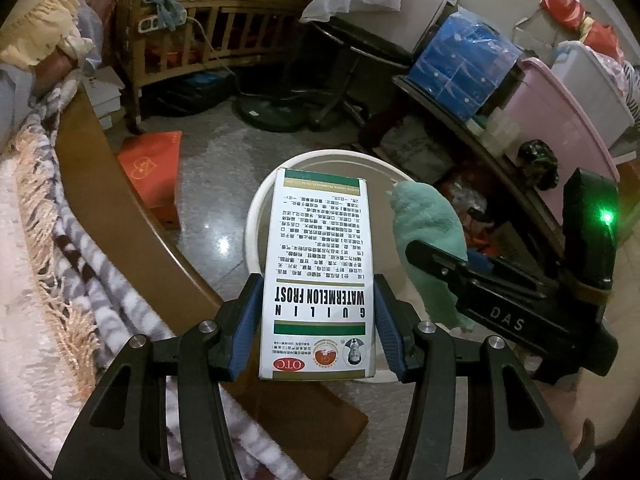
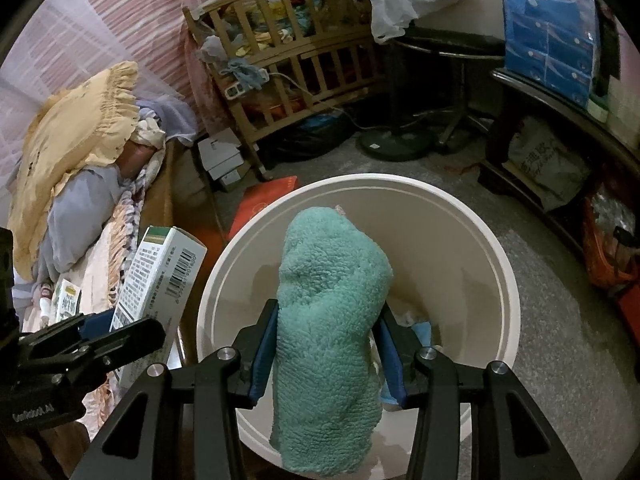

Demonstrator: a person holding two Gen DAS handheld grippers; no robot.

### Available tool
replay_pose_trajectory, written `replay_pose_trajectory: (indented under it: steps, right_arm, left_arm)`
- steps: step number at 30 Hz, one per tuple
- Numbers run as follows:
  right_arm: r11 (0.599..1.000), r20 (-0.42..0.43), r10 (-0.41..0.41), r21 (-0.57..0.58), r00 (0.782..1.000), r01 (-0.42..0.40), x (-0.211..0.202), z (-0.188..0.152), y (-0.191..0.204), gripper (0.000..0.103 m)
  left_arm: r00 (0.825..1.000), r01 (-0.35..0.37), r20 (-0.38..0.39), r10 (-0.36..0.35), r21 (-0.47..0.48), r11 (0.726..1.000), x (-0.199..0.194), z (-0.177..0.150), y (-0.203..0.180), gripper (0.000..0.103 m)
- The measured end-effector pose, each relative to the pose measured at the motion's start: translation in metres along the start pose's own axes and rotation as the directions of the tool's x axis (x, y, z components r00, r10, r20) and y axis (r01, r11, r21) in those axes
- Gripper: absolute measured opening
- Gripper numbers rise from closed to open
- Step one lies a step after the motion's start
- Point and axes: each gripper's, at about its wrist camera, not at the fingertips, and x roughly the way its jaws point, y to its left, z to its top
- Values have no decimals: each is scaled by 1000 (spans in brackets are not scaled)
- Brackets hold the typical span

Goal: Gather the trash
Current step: 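Open both tools to drop the box and towel into the bucket, then move both open tools back over the trash on the bed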

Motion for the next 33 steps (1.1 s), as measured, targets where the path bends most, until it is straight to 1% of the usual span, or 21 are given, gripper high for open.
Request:
replay_pose_trajectory:
  steps: [8,10,11,12,13,19,23,28,33]
  right_arm:
    - [1000,18,-19,20,1000,19,0,4,-4,47]
    - [999,19,-26,24,999,26,-1,6,-4,50]
    - [999,18,-26,28,1000,25,-1,5,-4,52]
    - [999,17,-23,30,1000,23,-1,5,-4,56]
    - [999,17,-22,30,1000,21,-2,5,-4,58]
    - [1000,8,-7,17,1000,7,-3,1,8,59]
    - [1000,10,11,-10,1000,-11,-6,-1,26,60]
    - [997,10,54,-56,999,-53,-8,-3,60,66]
    - [987,-14,114,-117,993,-114,-1,-7,108,66]
  left_arm:
    - [999,34,20,-34,2,999,-1,0,-1,53]
    - [999,28,16,-28,2,1000,-2,-1,0,53]
    - [1000,25,14,-25,3,1000,-3,-1,0,55]
    - [1000,21,13,-22,2,1000,-4,-1,1,57]
    - [1000,19,14,-19,2,1000,-6,-2,2,58]
    - [1000,-10,25,10,-23,1000,-22,-9,16,58]
    - [998,-50,45,52,-40,998,-40,-17,32,58]
    - [988,-133,73,139,-79,988,-68,-31,60,58]
    - [961,-256,77,267,-125,958,-101,-53,102,58]
